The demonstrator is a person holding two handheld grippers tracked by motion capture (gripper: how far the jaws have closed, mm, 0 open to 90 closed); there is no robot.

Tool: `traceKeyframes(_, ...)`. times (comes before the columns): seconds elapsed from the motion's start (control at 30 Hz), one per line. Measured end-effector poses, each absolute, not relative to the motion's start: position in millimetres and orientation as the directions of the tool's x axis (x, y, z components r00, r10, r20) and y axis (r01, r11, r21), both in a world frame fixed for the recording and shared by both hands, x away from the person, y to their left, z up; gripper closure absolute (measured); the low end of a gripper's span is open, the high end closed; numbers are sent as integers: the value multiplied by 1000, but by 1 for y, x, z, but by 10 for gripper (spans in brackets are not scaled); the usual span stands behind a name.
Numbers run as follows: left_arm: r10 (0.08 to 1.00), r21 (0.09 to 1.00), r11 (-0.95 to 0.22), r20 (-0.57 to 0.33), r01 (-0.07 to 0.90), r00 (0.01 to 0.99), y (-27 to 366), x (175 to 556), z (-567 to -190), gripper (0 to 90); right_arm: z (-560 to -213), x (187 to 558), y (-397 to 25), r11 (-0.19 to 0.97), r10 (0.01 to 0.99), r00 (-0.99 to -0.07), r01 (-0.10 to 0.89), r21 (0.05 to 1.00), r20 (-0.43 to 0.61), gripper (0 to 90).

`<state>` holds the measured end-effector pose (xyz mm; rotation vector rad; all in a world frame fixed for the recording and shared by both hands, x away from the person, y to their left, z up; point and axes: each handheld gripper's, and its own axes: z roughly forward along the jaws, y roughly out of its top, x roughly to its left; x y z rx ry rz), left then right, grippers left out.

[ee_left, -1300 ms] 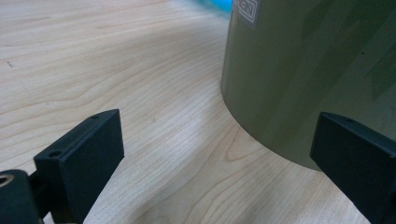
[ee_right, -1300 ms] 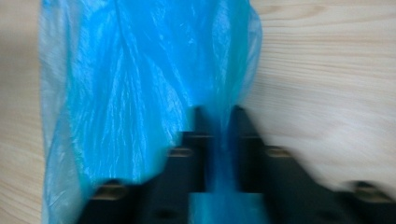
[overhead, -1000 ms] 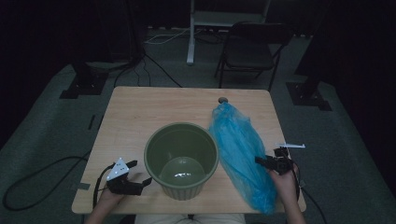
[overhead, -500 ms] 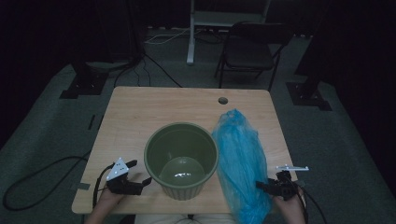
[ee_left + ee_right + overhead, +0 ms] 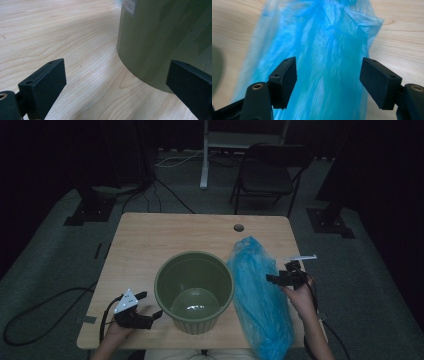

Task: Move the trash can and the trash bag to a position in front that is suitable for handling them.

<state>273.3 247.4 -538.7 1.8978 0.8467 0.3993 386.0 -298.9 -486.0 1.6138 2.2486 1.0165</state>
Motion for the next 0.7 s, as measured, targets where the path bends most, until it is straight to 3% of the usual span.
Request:
traceKeyframes(0.17, 715, 882, -264, -92, 389, 693, 251, 274, -539, 33, -509, 412, -279, 245, 925, -364, 790, 563, 108, 278)
traceKeyframes(0.37, 715, 882, -265, -91, 389, 693, 252, 273, -539, 33, -528, 412, -274, 282, 939, -344, 792, 542, 13, 299)
traceKeyframes(0.47, 717, 881, -265, -91, 391, 692, 252, 273, -540, 33, -527, 402, -271, 278, 939, -344, 774, 569, 8, 477)
traceKeyframes(0.53, 715, 883, -266, -89, 388, 693, 252, 272, -539, 33, -527, 394, -267, 303, 926, -378, 751, 587, 5, 685)
traceKeyframes(0.6, 715, 883, -264, -90, 387, 693, 251, 272, -539, 33, -527, 388, -264, 310, 921, -388, 745, 591, 6, 829)
traceKeyframes(0.63, 716, 883, -263, -91, 389, 692, 251, 273, -539, 33, -527, 386, -264, 305, 918, -397, 747, 591, 28, 880)
traceKeyframes(0.7, 715, 883, -266, -89, 387, 693, 252, 272, -538, 33, -526, 383, -271, 250, 924, -373, 756, 605, 84, 894)
